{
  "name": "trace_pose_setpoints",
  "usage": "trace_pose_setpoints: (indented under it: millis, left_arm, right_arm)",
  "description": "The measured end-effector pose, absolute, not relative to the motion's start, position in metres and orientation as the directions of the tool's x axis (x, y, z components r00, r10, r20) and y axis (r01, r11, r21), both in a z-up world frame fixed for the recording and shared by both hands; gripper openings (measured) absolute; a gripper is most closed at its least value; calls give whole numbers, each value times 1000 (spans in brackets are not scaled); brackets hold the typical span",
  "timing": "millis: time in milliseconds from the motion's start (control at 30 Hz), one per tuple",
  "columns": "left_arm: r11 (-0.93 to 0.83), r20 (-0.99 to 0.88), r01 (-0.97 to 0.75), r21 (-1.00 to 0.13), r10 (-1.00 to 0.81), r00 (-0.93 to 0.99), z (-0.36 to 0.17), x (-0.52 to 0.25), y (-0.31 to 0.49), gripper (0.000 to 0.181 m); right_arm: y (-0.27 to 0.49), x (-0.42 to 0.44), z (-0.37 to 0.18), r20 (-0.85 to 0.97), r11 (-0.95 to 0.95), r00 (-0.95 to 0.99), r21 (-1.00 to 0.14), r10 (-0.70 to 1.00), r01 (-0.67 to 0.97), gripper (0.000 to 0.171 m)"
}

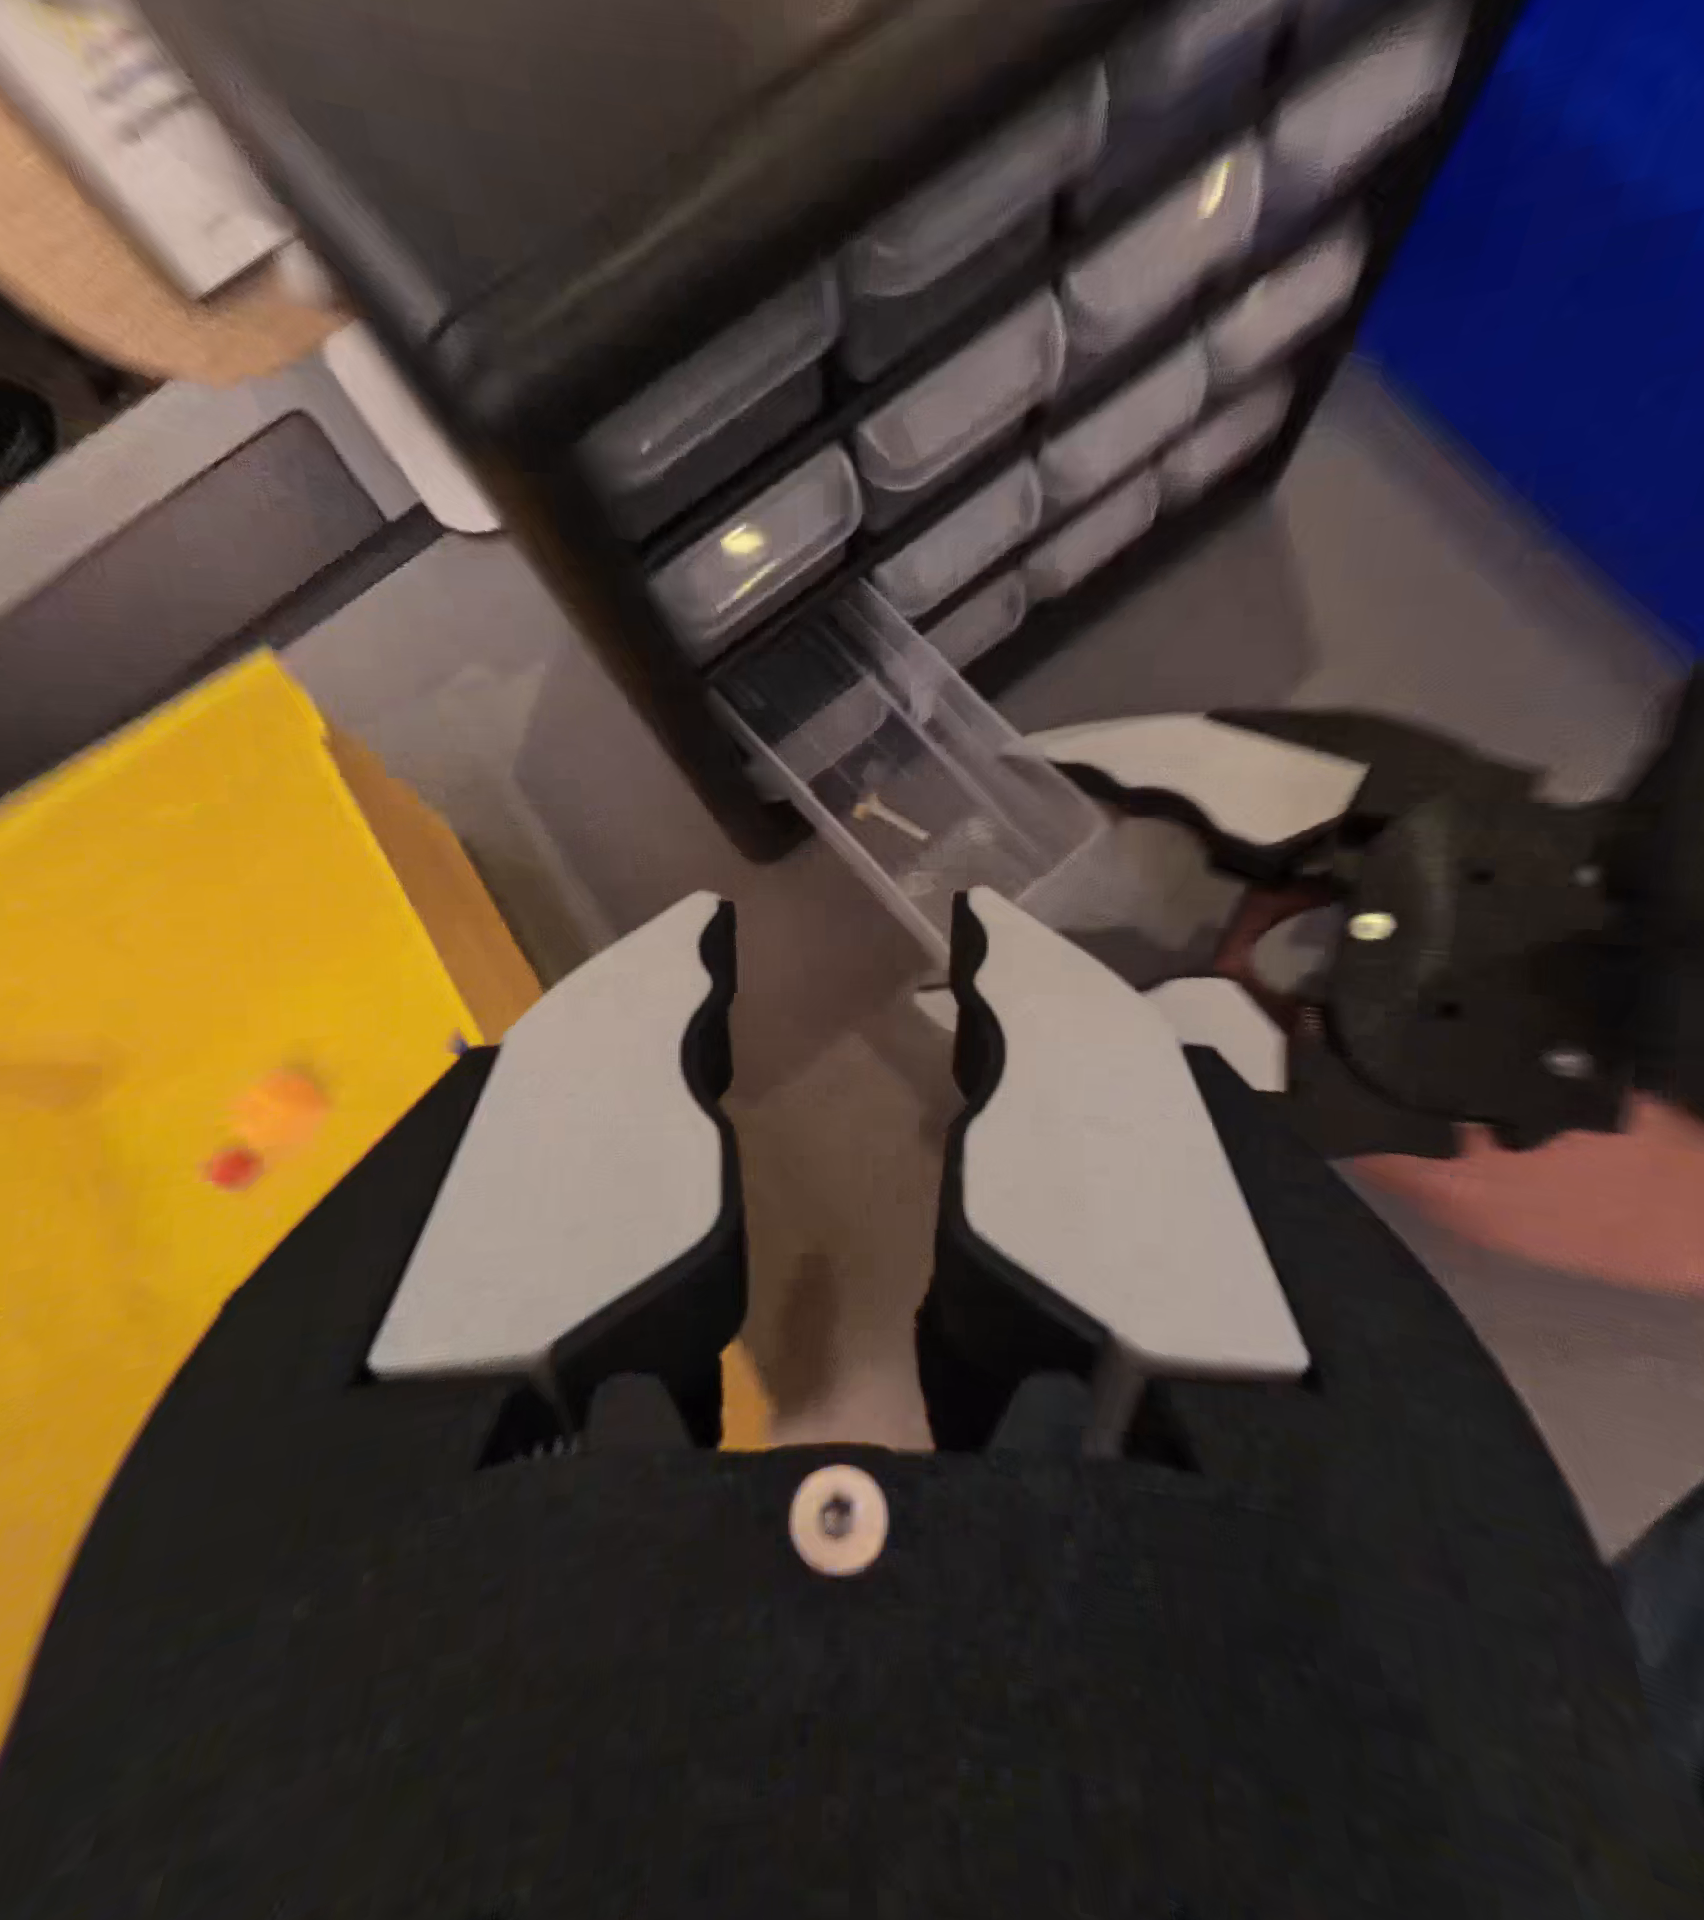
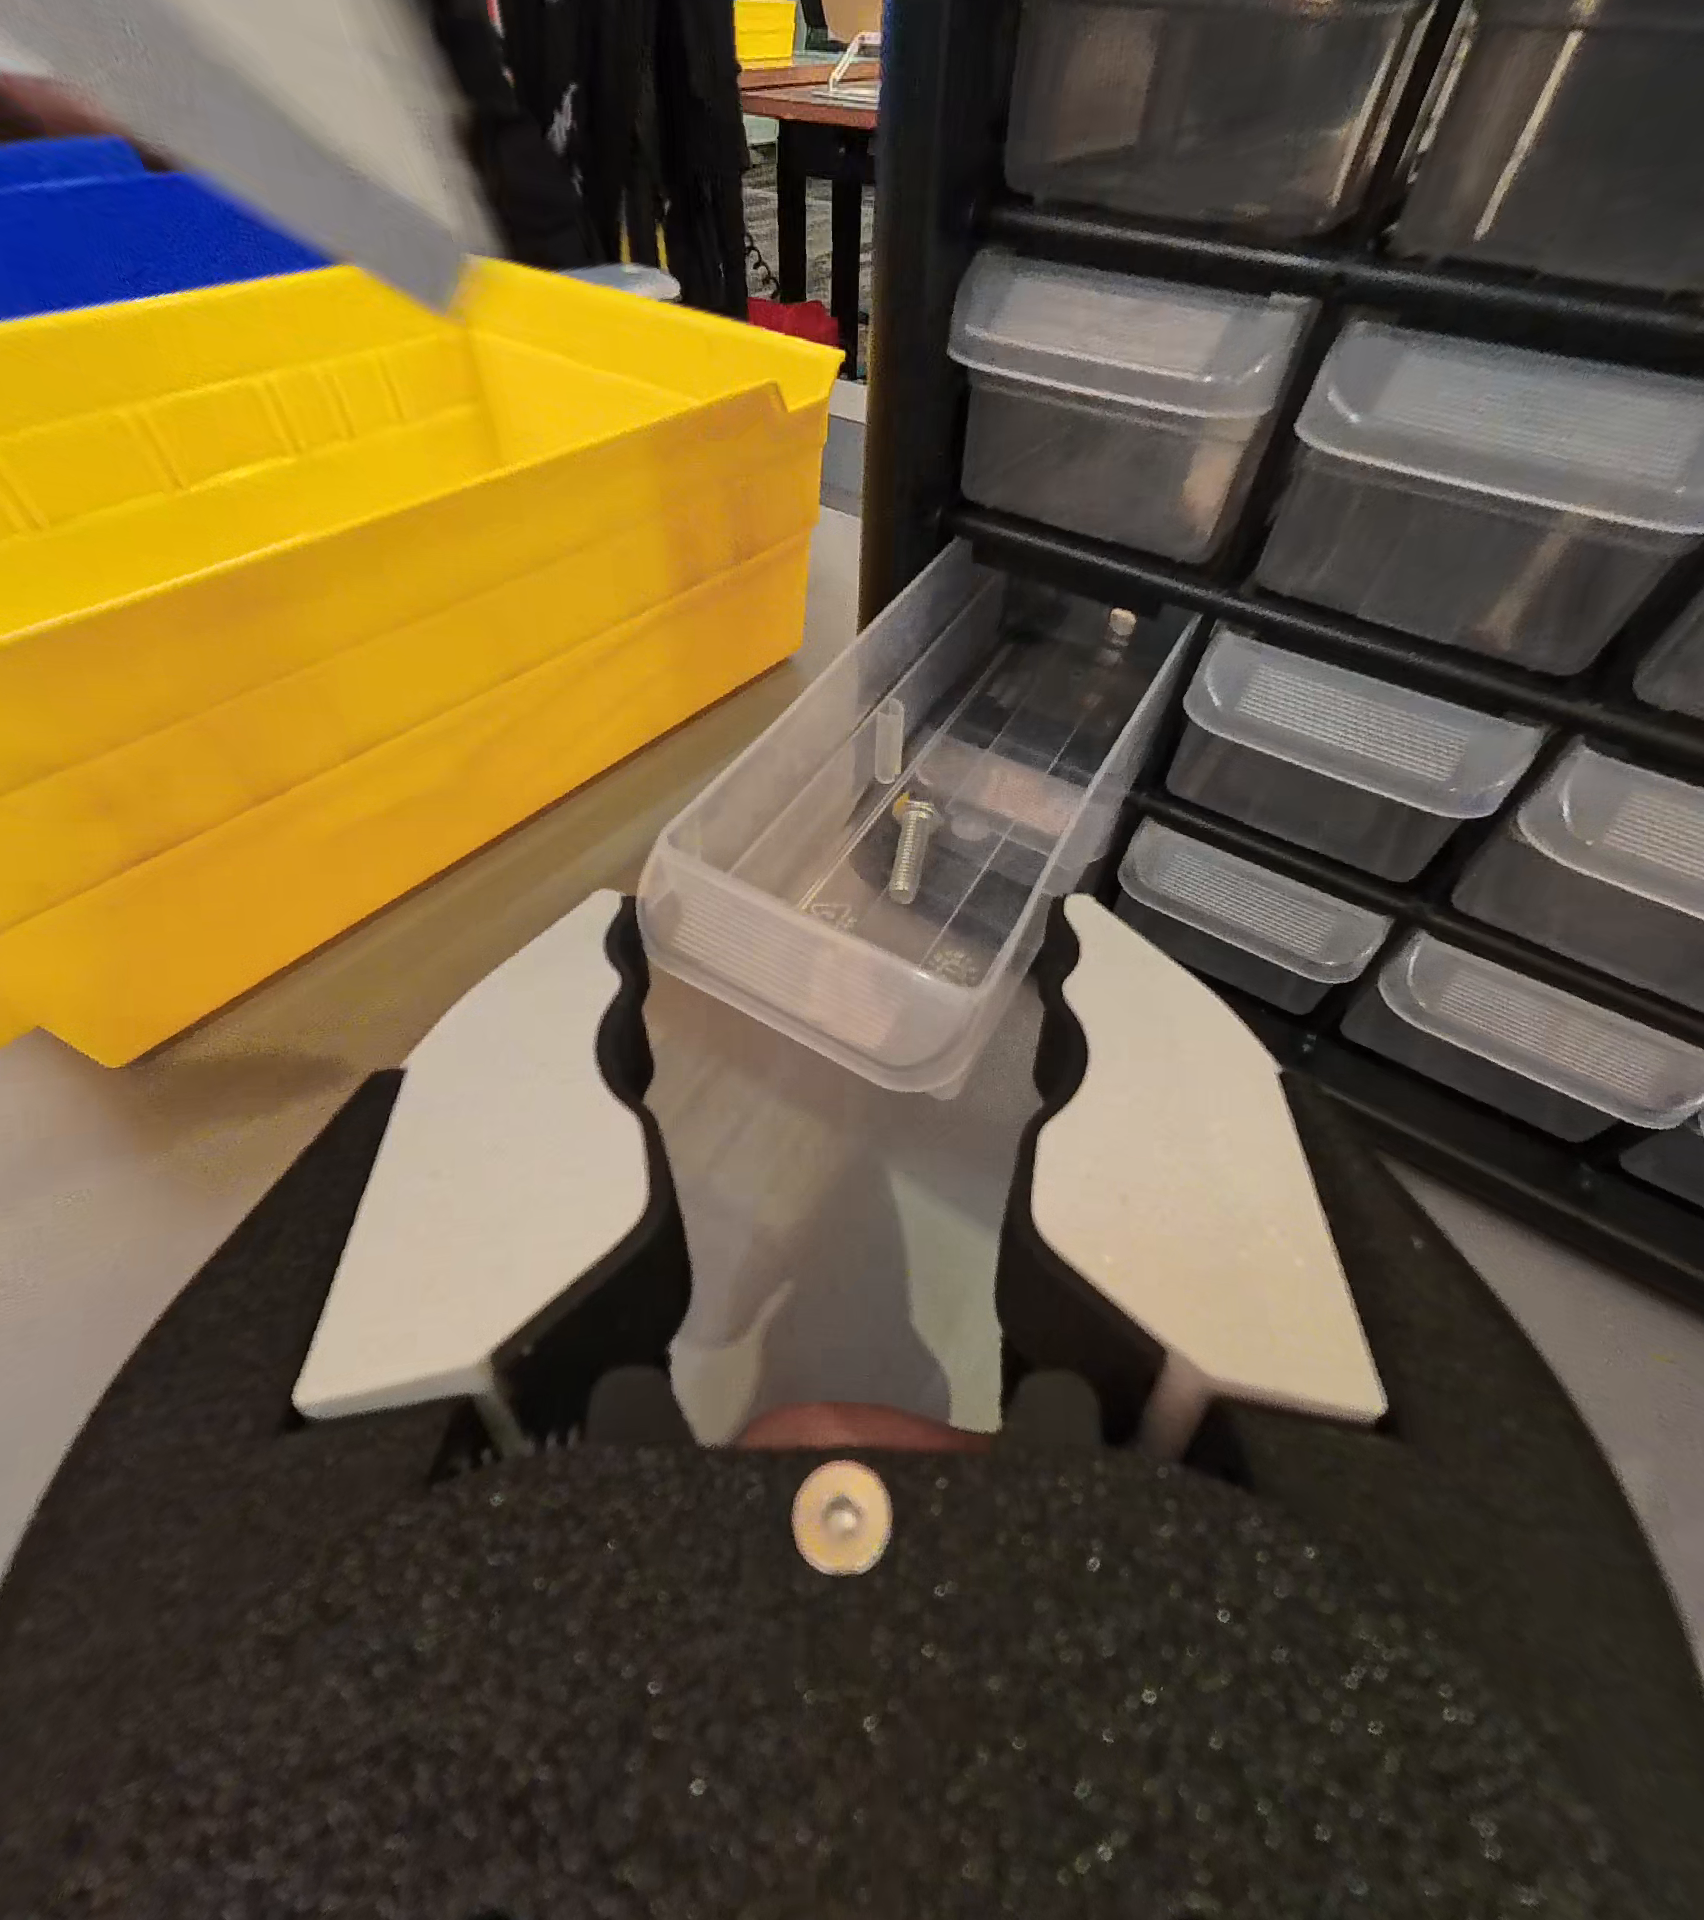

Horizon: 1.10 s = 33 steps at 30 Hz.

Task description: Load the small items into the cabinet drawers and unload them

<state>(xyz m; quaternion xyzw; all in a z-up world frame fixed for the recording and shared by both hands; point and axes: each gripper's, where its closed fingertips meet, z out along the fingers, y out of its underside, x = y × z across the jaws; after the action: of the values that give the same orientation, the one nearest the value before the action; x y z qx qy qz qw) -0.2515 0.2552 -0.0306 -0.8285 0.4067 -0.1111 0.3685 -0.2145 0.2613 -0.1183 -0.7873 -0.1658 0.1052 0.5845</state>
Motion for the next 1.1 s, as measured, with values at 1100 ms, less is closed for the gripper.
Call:
trace_pose_setpoints:
  millis: [1100]
  left_arm:
    - [-461, 217, -86, -883, -563, 798, -131, -281, 113, 41]
  right_arm:
    - [274, -195, -129, -173, -396, 876, -918, 450, 22, 21]
